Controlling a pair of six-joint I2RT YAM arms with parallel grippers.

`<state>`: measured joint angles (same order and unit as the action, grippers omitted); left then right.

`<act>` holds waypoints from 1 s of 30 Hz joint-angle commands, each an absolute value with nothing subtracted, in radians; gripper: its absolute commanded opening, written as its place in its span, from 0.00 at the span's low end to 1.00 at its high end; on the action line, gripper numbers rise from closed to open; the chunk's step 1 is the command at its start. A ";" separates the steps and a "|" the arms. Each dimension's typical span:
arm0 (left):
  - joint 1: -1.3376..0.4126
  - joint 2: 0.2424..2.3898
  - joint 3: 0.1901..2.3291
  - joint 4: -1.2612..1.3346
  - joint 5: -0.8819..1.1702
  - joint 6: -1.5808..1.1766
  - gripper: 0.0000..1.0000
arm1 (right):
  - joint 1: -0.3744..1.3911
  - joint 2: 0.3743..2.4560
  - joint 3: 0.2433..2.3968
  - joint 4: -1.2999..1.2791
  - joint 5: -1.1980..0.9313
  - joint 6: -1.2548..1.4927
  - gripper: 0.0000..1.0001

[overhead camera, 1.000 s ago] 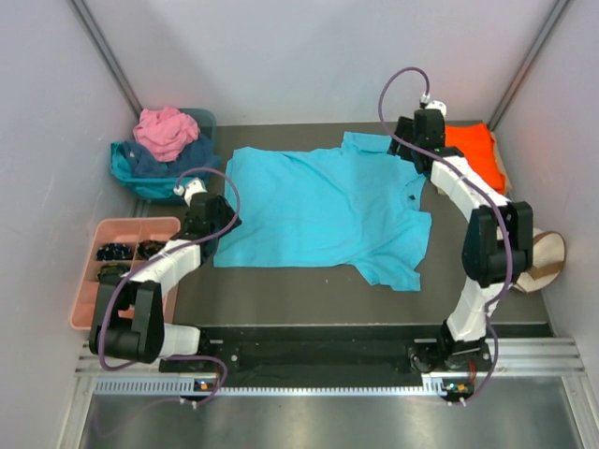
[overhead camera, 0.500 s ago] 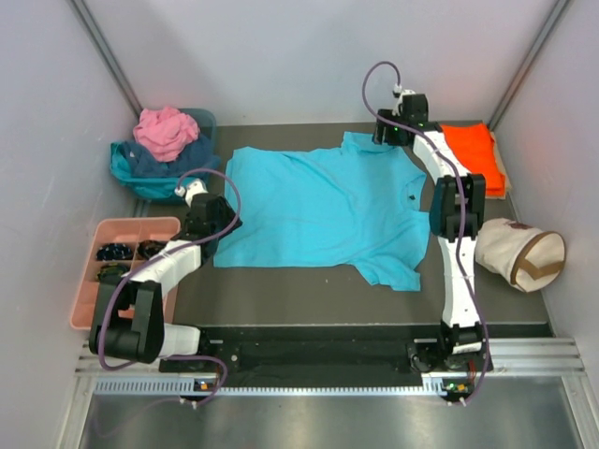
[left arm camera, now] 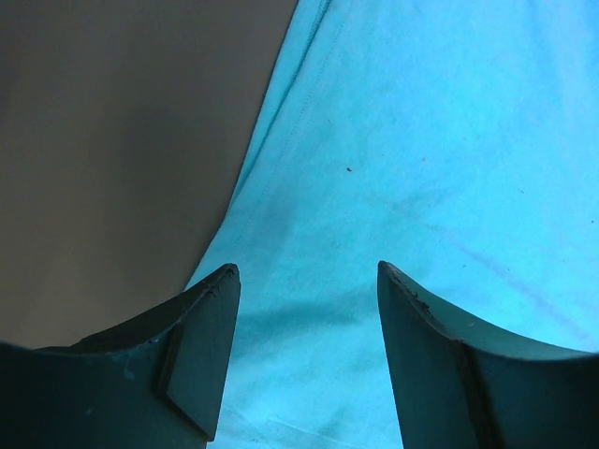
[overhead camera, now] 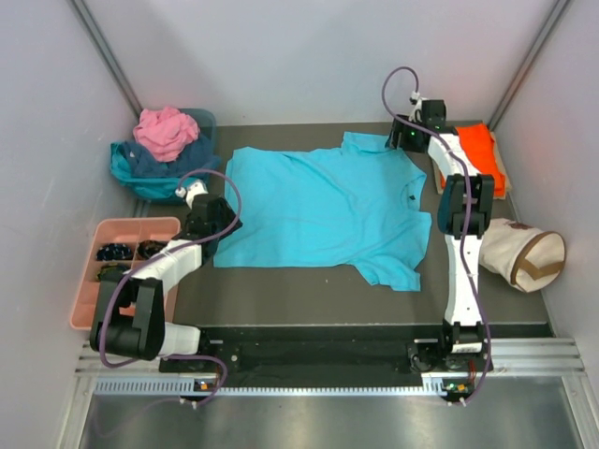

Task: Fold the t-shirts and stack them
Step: Flatten the tshirt out

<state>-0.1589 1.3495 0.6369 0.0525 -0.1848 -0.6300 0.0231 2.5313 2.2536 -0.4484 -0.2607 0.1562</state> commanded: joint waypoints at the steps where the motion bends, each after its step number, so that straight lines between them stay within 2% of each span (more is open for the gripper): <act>1: -0.163 1.348 0.637 0.086 -0.213 -0.637 0.65 | 0.032 2.563 2.327 -0.413 -0.327 0.137 0.68; 10: -0.163 1.347 0.634 0.066 -0.232 -0.652 0.65 | 0.017 2.615 2.376 -0.420 -0.419 0.141 0.68; 13: -0.163 1.350 0.632 0.064 -0.233 -0.657 0.65 | 0.009 2.620 2.382 -0.403 -0.443 0.156 0.63; 16: -0.163 1.351 0.635 0.060 -0.233 -0.657 0.65 | 0.005 2.631 2.394 -0.394 -0.478 0.172 0.51; 17: -0.163 1.350 0.638 0.060 -0.236 -0.655 0.65 | 0.005 2.635 2.398 -0.394 -0.485 0.178 0.44; 19: -0.163 1.351 0.640 0.052 -0.238 -0.653 0.65 | 0.005 2.641 2.405 -0.390 -0.497 0.186 0.36; 20: -0.163 1.351 0.641 0.051 -0.239 -0.653 0.65 | 0.005 2.643 2.407 -0.387 -0.497 0.189 0.27; 23: -0.163 1.348 0.635 0.049 -0.244 -0.652 0.65 | 0.005 2.643 2.405 -0.379 -0.500 0.195 0.14; 27: -0.163 1.354 0.635 0.051 -0.241 -0.652 0.65 | 0.005 2.635 2.396 -0.371 -0.502 0.196 0.00; 30: -0.163 1.359 0.634 0.049 -0.241 -0.655 0.65 | 0.005 2.620 2.367 -0.357 -0.477 0.190 0.00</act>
